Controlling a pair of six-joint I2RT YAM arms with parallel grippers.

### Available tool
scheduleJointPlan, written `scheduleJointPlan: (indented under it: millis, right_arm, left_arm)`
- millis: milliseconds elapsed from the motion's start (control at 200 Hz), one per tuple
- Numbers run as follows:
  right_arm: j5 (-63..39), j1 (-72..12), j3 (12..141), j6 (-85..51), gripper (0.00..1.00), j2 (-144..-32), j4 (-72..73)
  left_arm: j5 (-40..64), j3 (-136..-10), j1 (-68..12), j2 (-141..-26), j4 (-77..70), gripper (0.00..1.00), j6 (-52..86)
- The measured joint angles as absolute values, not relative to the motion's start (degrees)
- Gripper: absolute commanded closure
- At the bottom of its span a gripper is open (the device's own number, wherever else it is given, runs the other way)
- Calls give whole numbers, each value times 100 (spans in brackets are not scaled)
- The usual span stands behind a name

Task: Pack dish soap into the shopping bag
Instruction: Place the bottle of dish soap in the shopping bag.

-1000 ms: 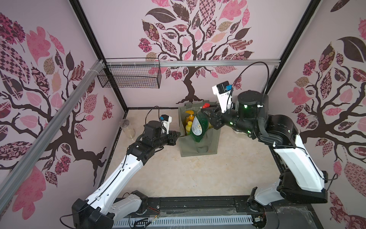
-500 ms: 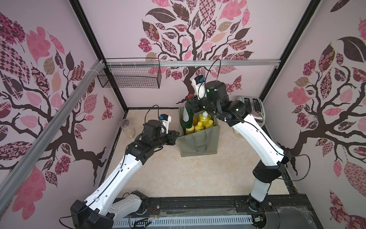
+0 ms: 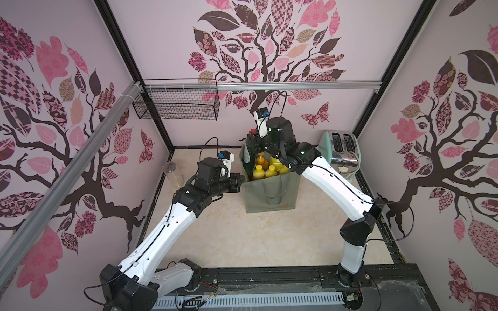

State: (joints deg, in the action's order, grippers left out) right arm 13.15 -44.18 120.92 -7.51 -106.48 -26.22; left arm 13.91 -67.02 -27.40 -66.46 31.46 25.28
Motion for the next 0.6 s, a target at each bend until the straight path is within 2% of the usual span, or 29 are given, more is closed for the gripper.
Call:
scheduleJointPlan:
  millis: [225,600]
  right_arm:
    - [1693,-4451,10853,-897,100,-10259,-1682]
    - [1933,-4493,10460,-1135,100,-10184,-1125]
  left_arm:
    - [1424,-6775,-2742,-6676,3194,100,2530]
    - [1426,-6921,-2740,-6746,3299,100,2530]
